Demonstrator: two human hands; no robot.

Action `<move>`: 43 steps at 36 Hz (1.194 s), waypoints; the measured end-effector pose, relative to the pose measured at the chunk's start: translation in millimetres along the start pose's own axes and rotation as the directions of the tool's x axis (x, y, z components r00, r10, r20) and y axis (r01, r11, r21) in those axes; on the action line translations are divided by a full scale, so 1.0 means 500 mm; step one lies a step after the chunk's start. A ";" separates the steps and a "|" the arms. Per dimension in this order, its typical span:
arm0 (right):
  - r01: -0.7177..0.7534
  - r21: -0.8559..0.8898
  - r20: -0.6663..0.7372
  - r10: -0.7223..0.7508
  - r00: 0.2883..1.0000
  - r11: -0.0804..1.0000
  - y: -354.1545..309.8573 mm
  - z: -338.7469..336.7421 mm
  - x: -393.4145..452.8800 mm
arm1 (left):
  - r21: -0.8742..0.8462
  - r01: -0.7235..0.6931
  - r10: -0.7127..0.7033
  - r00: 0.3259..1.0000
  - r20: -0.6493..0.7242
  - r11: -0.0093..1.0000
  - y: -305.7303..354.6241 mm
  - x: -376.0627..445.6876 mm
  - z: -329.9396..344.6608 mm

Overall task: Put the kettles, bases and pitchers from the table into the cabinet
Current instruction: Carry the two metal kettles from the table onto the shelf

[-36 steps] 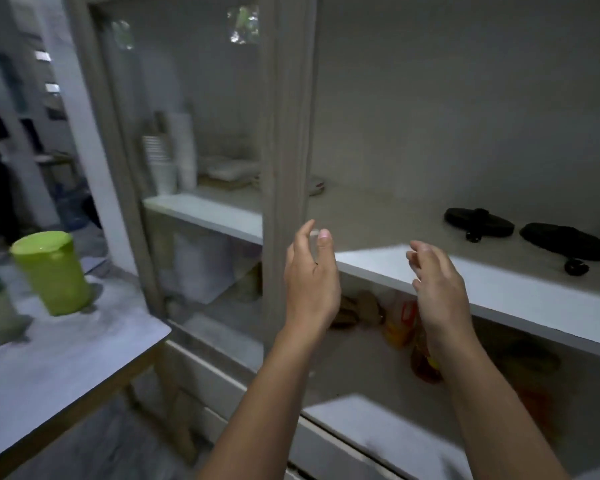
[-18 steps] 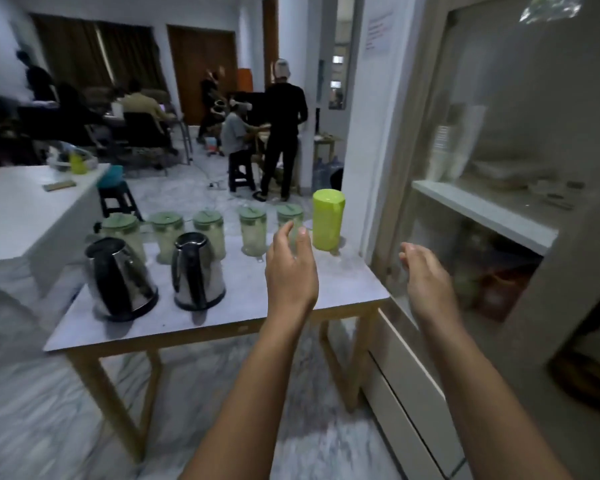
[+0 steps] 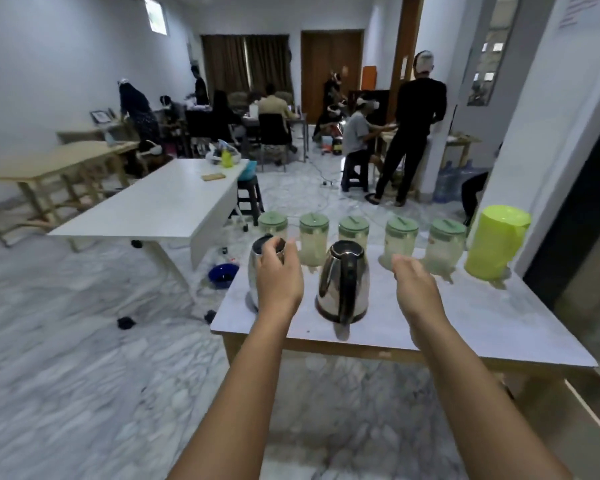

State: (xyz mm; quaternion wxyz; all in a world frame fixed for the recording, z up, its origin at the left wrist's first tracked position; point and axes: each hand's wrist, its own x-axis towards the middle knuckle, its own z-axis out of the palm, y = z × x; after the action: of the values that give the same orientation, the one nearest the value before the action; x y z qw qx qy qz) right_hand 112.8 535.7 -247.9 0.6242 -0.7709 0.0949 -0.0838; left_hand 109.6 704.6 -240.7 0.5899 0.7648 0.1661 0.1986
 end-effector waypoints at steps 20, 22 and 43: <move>-0.287 -0.165 0.046 0.298 0.954 0.944 0.112 0.184 0.189 | 0.095 0.348 -0.355 0.933 0.065 0.933 -0.196 0.236 0.017; -0.309 -0.169 0.040 0.319 0.947 0.936 0.124 0.193 0.223 | 0.106 0.362 -0.369 0.927 0.058 0.926 -0.210 0.258 0.035; -0.452 -0.129 -0.009 0.455 0.890 0.883 0.217 0.260 0.413 | 0.159 0.490 -0.487 0.871 -0.060 0.857 -0.296 0.419 0.164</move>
State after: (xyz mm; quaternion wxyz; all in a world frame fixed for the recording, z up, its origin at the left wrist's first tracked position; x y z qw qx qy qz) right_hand 340.3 585.0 -378.8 0.5771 -0.7664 0.2710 0.0790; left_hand 328.8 775.2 -379.7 0.5525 0.7430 0.3761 0.0347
